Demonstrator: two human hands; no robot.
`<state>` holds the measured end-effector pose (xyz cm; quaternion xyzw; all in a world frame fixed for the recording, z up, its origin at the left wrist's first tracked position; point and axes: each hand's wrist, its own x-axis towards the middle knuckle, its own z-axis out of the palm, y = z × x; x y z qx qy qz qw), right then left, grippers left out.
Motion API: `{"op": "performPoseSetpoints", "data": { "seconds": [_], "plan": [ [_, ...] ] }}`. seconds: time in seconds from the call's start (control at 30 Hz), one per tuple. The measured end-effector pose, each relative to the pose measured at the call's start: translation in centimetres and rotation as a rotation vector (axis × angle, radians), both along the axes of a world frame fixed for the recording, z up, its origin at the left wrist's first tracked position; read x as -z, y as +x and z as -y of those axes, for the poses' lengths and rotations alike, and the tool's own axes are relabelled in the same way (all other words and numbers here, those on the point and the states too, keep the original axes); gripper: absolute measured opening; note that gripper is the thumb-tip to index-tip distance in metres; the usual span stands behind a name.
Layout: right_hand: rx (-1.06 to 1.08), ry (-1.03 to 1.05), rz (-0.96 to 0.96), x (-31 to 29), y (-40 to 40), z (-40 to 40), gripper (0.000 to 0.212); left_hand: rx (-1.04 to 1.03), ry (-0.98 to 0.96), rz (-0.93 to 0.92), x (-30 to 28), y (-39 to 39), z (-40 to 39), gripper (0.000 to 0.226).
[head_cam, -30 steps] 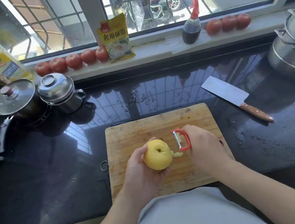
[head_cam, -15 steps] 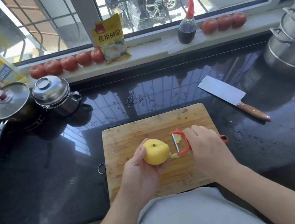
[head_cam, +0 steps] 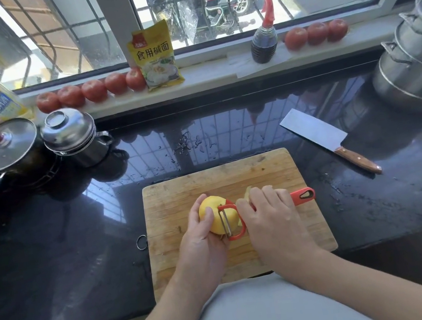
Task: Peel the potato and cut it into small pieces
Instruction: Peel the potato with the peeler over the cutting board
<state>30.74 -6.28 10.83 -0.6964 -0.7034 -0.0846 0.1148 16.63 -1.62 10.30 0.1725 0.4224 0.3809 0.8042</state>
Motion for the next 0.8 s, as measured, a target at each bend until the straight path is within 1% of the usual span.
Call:
{"op": "performPoseSetpoints", "data": {
  "seconds": [0.13, 0.27, 0.33, 0.43, 0.5, 0.57, 0.6, 0.73, 0.8],
  "plan": [
    [0.042, 0.022, 0.019, 0.6, 0.7, 0.0, 0.020, 0.001, -0.009, -0.021, 0.4, 0.0, 0.2, 0.044],
    [0.010, 0.032, 0.036, 1.3, 1.4, 0.1, 0.025, 0.023, -0.013, -0.047, 0.3, 0.1, 0.5, 0.048],
    [0.000, 0.017, 0.067, 1.8, 2.2, -0.1, 0.026, 0.033, -0.008, -0.066, 0.2, 0.1, 0.6, 0.044],
    [0.057, -0.064, 0.106, 3.0, 4.5, -1.0, 0.023, 0.014, -0.029, -0.100, 0.7, 0.0, 0.5, 0.037],
    [0.114, -0.220, 0.160, 3.7, 6.3, -1.8, 0.016, -0.009, -0.068, -0.095, 1.1, -0.2, 0.3, 0.035],
    [0.178, -0.398, 0.202, 4.2, 7.5, -2.6, 0.028, -0.034, -0.118, -0.059, 1.4, -0.1, 0.1, 0.035],
    [0.205, -0.450, 0.206, 4.1, 7.8, -2.9, 0.035, -0.037, -0.141, -0.043, 1.3, -0.1, 0.0, 0.037],
    [0.230, -0.496, 0.255, 4.2, 8.2, -3.5, 0.050, -0.020, -0.225, 0.027, 0.8, -0.4, -0.2, 0.062],
    [0.241, -0.515, 0.248, 4.5, 8.2, -3.3, 0.059, -0.021, -0.246, 0.072, 0.7, -0.7, -0.2, 0.063]
  ]
}}
